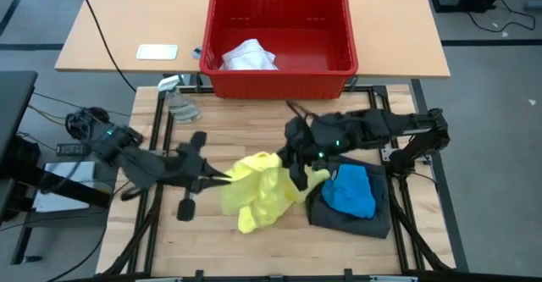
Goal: Fold laundry
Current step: Remove the yellow shirt from the red laundry bin, then fold the yellow shirt
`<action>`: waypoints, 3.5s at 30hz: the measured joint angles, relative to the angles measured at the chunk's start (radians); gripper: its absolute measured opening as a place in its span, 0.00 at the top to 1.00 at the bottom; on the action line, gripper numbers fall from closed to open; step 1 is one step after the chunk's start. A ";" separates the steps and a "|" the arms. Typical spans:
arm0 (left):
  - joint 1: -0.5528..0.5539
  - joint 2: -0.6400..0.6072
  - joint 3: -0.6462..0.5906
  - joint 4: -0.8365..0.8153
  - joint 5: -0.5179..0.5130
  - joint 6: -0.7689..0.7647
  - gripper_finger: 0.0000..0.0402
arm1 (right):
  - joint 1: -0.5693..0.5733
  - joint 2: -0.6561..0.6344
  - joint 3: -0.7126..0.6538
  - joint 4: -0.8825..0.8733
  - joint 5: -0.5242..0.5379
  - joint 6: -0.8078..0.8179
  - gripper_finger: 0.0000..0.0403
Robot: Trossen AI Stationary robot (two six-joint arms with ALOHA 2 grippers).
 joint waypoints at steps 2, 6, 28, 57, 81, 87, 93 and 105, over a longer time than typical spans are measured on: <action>0.003 -0.005 0.055 0.001 -0.001 0.008 0.97 | -0.023 -0.002 0.003 0.045 -0.058 -0.015 0.97; -0.007 -0.013 0.150 0.005 -0.011 0.030 0.97 | -0.057 -0.012 0.004 0.066 -0.125 -0.047 0.97; 0.012 -0.039 0.174 -0.122 -0.254 -0.199 0.97 | -0.214 -0.007 -0.293 -0.505 0.200 0.145 0.76; 0.577 0.046 0.172 -0.288 -0.334 -0.484 0.96 | -1.014 0.047 -0.618 0.573 -0.415 -0.348 0.89; 0.350 -0.266 -0.433 -0.285 0.069 -0.691 0.98 | -0.353 0.045 -0.618 0.665 -0.231 0.193 0.77; 0.229 -0.338 -0.545 -0.136 0.089 -0.678 0.98 | -0.170 0.051 -0.618 0.654 -0.031 0.252 0.77; 0.187 -0.336 -0.547 0.006 0.088 -0.516 0.97 | -0.022 0.053 -0.618 0.742 0.257 0.320 0.71; 0.164 -0.327 -0.547 0.169 0.088 -0.395 0.97 | 0.038 0.143 -0.618 0.720 0.329 0.359 0.38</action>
